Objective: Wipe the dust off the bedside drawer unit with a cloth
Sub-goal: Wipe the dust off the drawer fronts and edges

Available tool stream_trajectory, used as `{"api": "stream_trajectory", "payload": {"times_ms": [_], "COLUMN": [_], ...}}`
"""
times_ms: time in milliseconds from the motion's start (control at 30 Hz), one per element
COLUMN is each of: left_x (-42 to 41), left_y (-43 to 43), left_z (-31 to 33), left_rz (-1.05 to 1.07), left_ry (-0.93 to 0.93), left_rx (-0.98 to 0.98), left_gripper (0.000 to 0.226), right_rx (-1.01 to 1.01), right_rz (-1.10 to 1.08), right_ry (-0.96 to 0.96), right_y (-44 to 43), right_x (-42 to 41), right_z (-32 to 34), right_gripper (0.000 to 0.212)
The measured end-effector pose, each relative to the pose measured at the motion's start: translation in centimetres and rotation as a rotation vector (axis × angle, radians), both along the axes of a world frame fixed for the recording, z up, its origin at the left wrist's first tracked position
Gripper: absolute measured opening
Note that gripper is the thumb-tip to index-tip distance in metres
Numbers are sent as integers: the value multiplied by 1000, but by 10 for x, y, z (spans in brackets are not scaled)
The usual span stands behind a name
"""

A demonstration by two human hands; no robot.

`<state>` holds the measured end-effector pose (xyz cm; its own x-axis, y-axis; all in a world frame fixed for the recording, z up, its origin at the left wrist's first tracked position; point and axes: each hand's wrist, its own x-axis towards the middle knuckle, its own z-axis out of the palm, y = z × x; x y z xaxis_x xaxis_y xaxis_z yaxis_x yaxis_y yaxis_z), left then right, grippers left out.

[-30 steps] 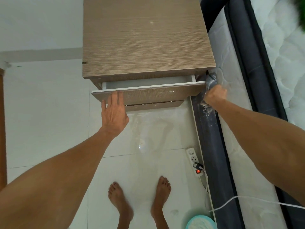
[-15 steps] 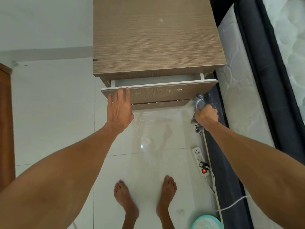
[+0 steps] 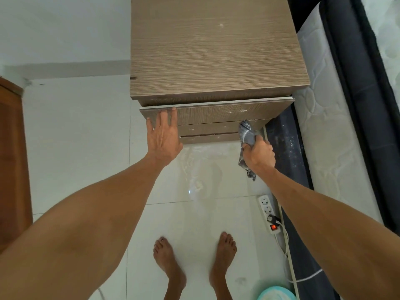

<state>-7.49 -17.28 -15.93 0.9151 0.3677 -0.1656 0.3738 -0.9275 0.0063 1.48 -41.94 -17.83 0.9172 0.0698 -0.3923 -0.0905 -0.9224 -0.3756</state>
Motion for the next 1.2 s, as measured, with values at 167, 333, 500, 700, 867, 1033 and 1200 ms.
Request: {"api": "stream_trajectory", "payload": {"times_ms": [167,333,500,700,867,1033,1200], "left_x": [5,0,-6,-18,-13,-1,10], "left_y": [6,11,37,80,104,122,131], "left_z": [-3,-8,-18,-51,-68,-84,-101], "left_rz": [-12,-30,53,67,-62,-274,-356], "left_ry": [0,-56,-333,-578,-820,-985,-1140], "left_rx": [28,35,87,124,161,258,382], "left_gripper": [96,96,61,37,27,26,23], "right_rx": [52,90,93,61,-12,33,48], "right_rz": [111,237,521,761,909,882,817], "right_ry": [-74,-229,-525,-860,-1160,-1475,-1675], "right_y": [7,20,41,99,151,198,224], "right_x": [-7,-21,-32,-34,-23,-5,3], "right_z": [-6,-9,-12,-22,-49,-80,-109], "right_gripper": [37,43,51,62,60,53,48]}}
